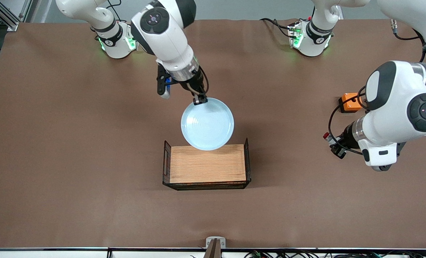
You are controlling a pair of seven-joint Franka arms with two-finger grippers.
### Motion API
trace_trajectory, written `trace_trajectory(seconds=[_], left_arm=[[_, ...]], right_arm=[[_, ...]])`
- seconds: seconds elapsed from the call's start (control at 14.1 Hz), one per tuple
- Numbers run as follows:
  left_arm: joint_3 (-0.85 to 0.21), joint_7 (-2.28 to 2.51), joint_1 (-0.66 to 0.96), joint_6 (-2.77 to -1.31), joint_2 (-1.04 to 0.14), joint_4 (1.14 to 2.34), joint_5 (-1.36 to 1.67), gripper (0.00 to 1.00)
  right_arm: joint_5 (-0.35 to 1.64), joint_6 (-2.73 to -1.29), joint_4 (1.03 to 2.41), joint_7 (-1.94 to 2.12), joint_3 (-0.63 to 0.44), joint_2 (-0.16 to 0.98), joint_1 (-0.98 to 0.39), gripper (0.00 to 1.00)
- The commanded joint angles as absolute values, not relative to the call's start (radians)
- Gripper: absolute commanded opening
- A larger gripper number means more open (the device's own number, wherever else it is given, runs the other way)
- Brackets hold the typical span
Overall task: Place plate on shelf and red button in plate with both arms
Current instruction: 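Carry the light blue plate over the wooden tray with the right gripper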
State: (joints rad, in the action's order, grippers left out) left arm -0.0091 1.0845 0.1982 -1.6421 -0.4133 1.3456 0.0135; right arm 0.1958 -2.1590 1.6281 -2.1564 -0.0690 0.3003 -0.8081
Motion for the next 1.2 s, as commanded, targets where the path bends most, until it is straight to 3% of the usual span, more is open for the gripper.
trace_trajectory(seconds=[0.0, 0.64, 1.13], left_arm=[[-0.037, 1.109, 0.207, -1.608, -0.385, 1.344, 0.047, 0.11], [-0.218, 1.161, 0.207, -1.673, -0.383, 1.295, 0.069, 0.11], [-0.268, 1.229, 0.209, -1.772, -0.397, 1.296, 0.112, 0.11]], right_arm=[[0.195, -2.161, 1.549, -2.189, -0.084, 0.376, -0.818, 0.00], [0.195, -2.180, 1.502, -2.183, -0.091, 0.462, -0.772, 0.00], [0.190, -2.266, 1.460, -2.180, -0.092, 0.554, -0.767, 0.00]])
